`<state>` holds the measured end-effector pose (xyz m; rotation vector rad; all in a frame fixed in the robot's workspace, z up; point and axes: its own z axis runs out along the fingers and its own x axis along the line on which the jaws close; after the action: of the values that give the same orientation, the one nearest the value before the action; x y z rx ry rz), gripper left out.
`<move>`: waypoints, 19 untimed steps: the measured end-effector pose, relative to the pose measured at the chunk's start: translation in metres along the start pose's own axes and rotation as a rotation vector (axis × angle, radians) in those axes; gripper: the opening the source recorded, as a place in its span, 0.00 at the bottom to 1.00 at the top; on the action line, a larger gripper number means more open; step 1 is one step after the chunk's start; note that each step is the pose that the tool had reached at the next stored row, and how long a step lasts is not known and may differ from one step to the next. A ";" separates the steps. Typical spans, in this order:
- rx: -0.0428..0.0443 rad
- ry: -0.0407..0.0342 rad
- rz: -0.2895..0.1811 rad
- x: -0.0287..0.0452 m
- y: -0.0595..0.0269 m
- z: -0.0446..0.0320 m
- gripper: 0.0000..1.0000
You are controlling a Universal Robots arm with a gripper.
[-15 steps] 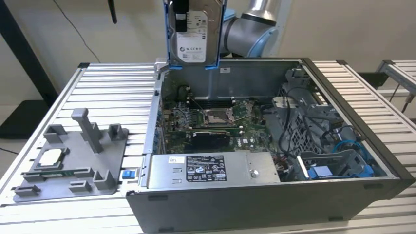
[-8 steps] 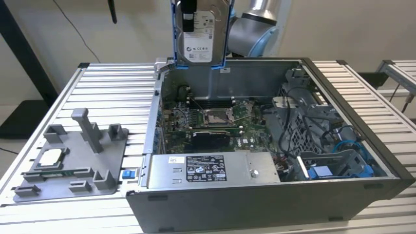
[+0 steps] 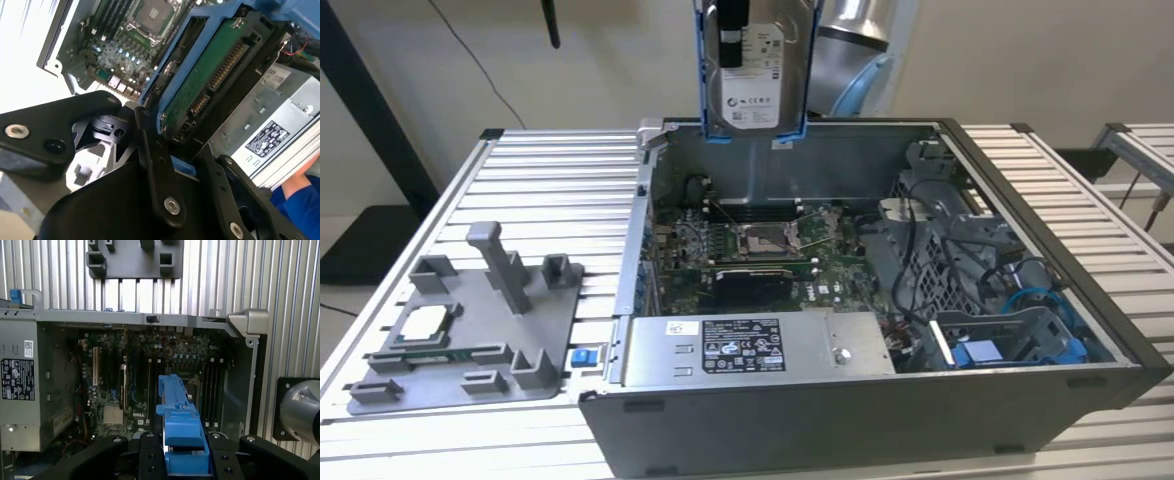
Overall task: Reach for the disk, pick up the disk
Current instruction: 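Pick up the disk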
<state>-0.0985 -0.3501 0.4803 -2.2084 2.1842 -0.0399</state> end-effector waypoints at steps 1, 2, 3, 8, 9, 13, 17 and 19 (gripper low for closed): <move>0.0000 0.0001 0.000 0.0001 -0.0044 0.0003 0.00; 0.0000 0.0002 0.000 0.0001 -0.0092 0.0006 0.00; -0.0001 0.0003 0.000 0.0002 -0.0135 0.0009 0.00; 0.0001 0.0013 0.000 0.0004 -0.0354 0.0025 0.00; 0.0000 0.0019 0.000 0.0005 -0.0391 0.0027 0.00; -0.0013 0.0040 0.000 0.0006 -0.0530 0.0036 0.00; -0.0181 0.0046 0.000 0.0007 -0.0646 0.0047 0.00; -0.0349 0.0046 0.000 0.0008 -0.0696 0.0054 0.00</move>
<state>-0.0287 -0.3501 0.4779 -2.2283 2.2044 -0.0069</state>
